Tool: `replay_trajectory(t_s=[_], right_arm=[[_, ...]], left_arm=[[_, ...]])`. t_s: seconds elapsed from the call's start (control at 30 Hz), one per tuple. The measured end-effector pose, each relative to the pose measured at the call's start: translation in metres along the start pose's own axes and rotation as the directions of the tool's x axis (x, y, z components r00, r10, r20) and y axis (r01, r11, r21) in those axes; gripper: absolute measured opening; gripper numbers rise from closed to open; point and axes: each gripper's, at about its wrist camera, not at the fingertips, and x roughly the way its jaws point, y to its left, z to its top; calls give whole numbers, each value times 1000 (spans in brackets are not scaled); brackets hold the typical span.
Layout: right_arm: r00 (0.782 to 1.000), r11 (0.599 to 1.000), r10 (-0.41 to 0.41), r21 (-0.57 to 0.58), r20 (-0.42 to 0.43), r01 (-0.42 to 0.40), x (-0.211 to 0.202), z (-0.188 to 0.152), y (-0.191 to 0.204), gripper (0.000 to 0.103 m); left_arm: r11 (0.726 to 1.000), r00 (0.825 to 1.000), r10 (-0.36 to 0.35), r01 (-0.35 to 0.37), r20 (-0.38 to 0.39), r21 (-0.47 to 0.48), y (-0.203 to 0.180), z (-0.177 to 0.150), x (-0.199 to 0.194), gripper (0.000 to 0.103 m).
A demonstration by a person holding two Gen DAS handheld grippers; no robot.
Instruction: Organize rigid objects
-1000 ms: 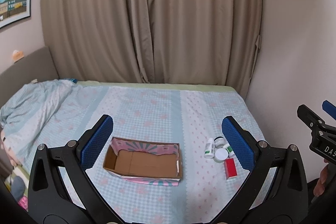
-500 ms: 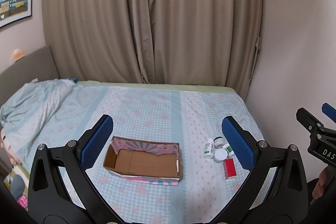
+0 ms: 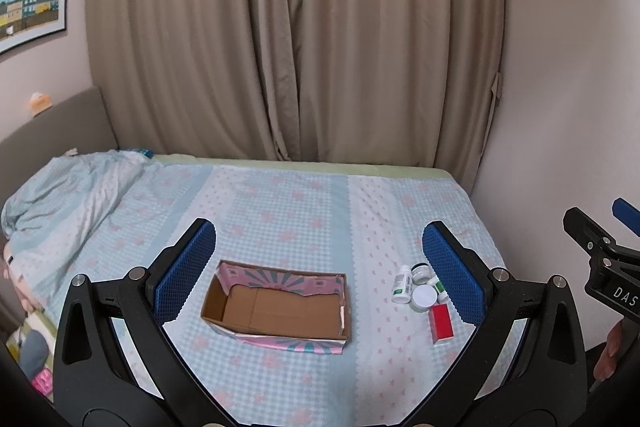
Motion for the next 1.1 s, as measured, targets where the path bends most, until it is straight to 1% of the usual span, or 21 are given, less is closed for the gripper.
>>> replay_trajectory(t_s=[0.83, 0.97, 1.1], right_arm=[[1000, 1000, 5, 11, -8, -5, 4, -3, -3, 103], [1000, 1000, 7, 10, -8, -7, 4, -2, -2, 103], [1000, 1000, -4, 15, -10, 4, 8, 1, -4, 103]], left_arm=[[1000, 1000, -8, 8, 0, 5, 5, 0, 3, 103], [1000, 1000, -16, 17, -19, 11, 7, 4, 11, 103], [998, 998, -32, 35, -56, 46, 8, 9, 26, 103]])
